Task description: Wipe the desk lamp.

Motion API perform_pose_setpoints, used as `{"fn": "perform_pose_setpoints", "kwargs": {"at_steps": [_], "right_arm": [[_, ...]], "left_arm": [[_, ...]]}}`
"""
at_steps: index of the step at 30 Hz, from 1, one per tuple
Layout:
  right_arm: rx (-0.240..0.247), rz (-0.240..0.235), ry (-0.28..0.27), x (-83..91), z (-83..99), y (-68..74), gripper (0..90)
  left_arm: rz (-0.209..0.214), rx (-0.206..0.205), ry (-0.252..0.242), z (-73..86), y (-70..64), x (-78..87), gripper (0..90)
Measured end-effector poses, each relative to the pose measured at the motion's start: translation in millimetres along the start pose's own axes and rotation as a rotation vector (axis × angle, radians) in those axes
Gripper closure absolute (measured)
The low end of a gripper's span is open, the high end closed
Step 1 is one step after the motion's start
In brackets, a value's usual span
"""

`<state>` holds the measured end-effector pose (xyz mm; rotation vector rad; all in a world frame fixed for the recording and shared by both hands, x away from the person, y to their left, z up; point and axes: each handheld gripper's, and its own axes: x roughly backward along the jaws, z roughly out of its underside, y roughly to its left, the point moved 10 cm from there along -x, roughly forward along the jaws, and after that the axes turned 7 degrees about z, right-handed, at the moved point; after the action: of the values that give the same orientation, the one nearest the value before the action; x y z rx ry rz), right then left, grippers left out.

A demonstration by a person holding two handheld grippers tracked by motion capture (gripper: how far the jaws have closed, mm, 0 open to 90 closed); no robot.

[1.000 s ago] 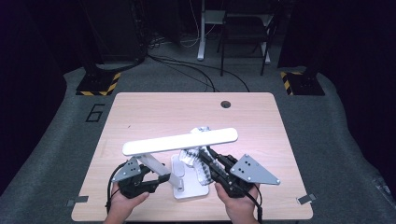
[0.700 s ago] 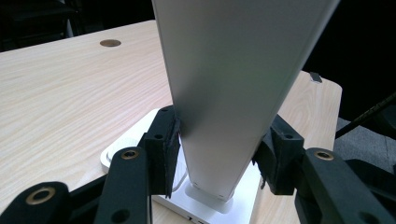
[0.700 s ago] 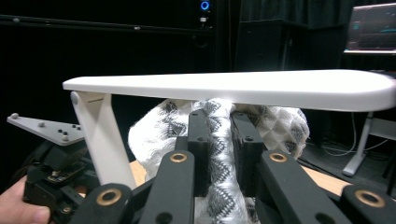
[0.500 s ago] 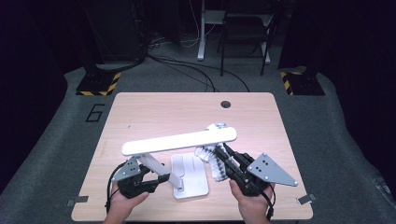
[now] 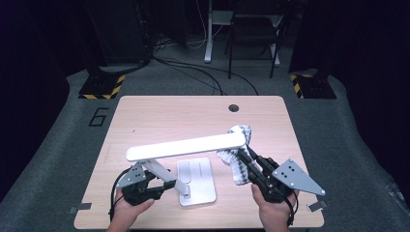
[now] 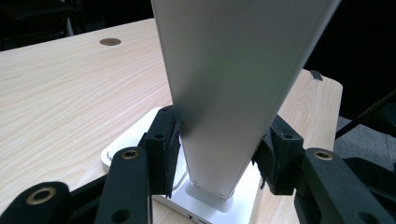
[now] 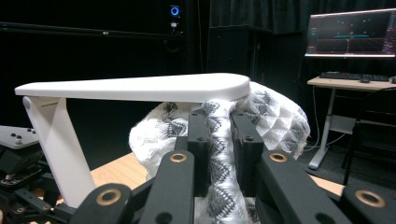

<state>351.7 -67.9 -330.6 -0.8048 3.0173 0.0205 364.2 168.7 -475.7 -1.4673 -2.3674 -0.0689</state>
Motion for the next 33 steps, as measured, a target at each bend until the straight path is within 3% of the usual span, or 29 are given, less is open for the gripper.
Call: {"fn": "perform_pose_setpoints", "kwargs": {"at_steps": [8,33], "right_arm": [[-0.003,0.009,-0.001,1.8,0.0,-3.4,80.3],[0.001,-0.03,0.01,-6.2,2.1,13.6,80.1]], "left_arm": [[-0.004,-0.002,0.004,-0.1,-0.3,-0.1,54.1],[-0.004,-0.001,-0.001,-0.4,-0.6,-1.1,54.2]]}}
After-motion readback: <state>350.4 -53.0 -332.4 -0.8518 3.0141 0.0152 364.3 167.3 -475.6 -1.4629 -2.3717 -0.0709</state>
